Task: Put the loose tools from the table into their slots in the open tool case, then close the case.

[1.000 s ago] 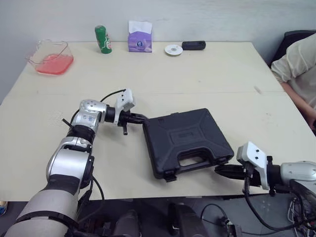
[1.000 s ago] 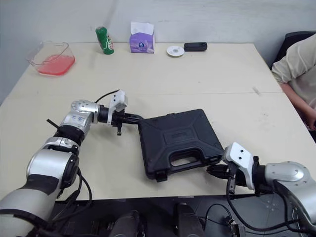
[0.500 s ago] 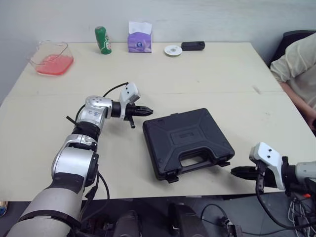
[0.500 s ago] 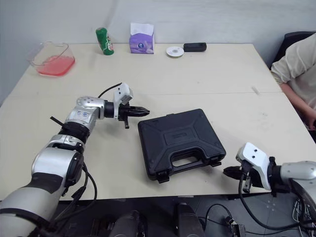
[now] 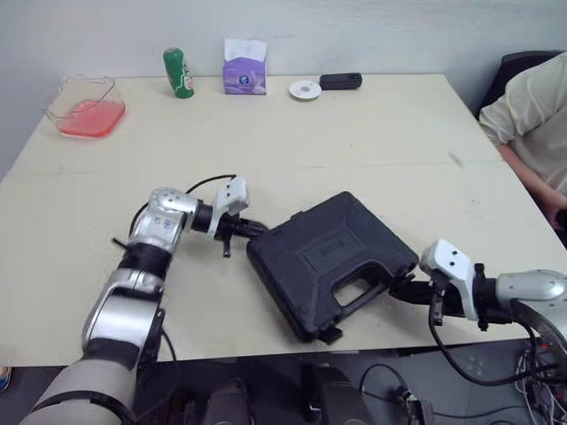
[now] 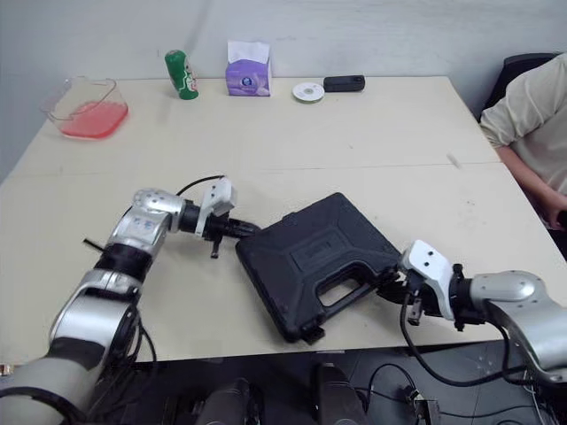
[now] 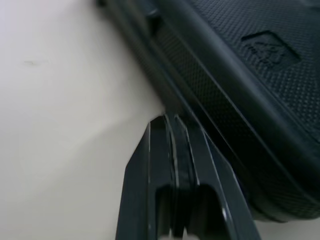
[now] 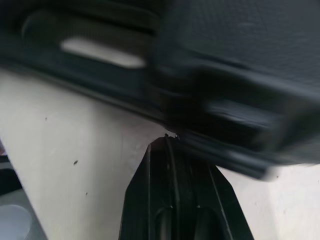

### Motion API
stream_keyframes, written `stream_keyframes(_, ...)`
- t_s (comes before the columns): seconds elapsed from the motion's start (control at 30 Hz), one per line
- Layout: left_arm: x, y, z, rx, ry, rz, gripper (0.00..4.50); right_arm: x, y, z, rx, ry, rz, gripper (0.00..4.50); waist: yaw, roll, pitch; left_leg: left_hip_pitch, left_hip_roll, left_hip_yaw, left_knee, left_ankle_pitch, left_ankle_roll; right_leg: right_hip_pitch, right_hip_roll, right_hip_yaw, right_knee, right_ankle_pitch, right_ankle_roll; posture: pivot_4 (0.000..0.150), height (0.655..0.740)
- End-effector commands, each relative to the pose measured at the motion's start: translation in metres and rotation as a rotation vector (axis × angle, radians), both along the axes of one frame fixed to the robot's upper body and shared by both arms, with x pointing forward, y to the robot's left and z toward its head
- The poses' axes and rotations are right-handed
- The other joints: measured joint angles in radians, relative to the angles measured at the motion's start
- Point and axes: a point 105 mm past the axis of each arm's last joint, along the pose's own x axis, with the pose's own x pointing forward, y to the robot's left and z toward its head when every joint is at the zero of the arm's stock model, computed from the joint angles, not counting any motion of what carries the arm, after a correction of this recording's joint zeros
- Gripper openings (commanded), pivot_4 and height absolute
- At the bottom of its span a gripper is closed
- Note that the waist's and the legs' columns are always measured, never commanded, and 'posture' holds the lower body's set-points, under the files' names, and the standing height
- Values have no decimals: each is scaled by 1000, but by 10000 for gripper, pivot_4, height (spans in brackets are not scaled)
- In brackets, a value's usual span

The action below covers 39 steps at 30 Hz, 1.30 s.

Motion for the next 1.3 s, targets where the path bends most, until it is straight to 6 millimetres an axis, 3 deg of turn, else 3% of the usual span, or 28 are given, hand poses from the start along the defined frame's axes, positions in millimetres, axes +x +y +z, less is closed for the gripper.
stream_keyframes(0.03, -39, -6, 10, -4, 35, -143, 555, 6, 15, 17, 47, -97, 18, 0, -10, 1, 0, 0, 3, 0, 0, 0, 0, 0, -3, 1, 1, 0, 0, 1500, 7400)
stream_keyframes(0.13, -48, 0, 5, 40, 25, -126, 555, 3, 14, 16, 40, -84, 14, 0, -6, 1, 0, 0, 0, -2, 0, 0, 0, 0, -8, 0, 2, -1, -1, 1500, 7400)
stream_keyframes(0.23, -44, 5, 9, 55, 1, -78, 555, -3, 7, 12, 13, -55, 7, 0, 3, 1, 0, 0, -2, -3, 1, 1, 2, 0, -8, 0, 2, -1, -1, 1500, 7400)
stream_keyframes(0.4, -30, 0, 50, -44, -33, -50, 555, -4, -24, 19, -47, -88, -80, 0, 18, 1, 0, 0, -4, -3, 1, 1, 3, 1, -6, -1, 2, -1, -1, 1500, 7400)
stream_keyframes(0.5, -20, -39, 88, -207, -53, -86, 555, 9, -42, 27, -43, -140, -186, 0, 25, 1, 0, -1, -6, -3, 2, 2, 5, 2, -6, -2, 1, 1, 2, 1500, 7400)
stream_keyframes(0.6, -7, -72, 98, -271, -73, -70, 555, 20, -41, 29, -25, -168, -225, 0, 25, 1, 0, -1, -12, -3, 1, 3, 7, 3, -8, -1, 0, 2, 4, 1500, 7400)
stream_keyframes(0.8, 8, -117, 59, -119, -118, -90, 555, 38, -35, 30, 6, -223, -277, 0, 9, 3, 0, 0, -14, -4, -2, 4, 6, 1, -9, 2, 0, 2, 4, 1500, 7400)
stream_keyframes(0.93, 11, -140, 37, -26, -149, -95, 555, 39, -26, 26, 21, -213, -250, 0, 14, 3, 0, 0, -15, -4, -2, 4, 6, 1, -9, 2, 1, 2, 4, 1500, 7400)
stream_keyframes(1.07, 18, -136, 10, 117, -212, -97, 555, 41, -18, 26, 36, -219, -236, 0, 19, 3, -1, 0, -18, -6, -1, 5, 9, 3, -12, 2, -1, 3, 7, 1500, 7400)
stream_keyframes(1.3, 14, -140, -15, 167, -207, -119, 555, 49, -6, 32, 70, -260, -239, 0, 14, 2, -3, 3, -18, -6, -1, 5, 11, 7, -14, 2, -2, 4, 8, 1500, 7400)
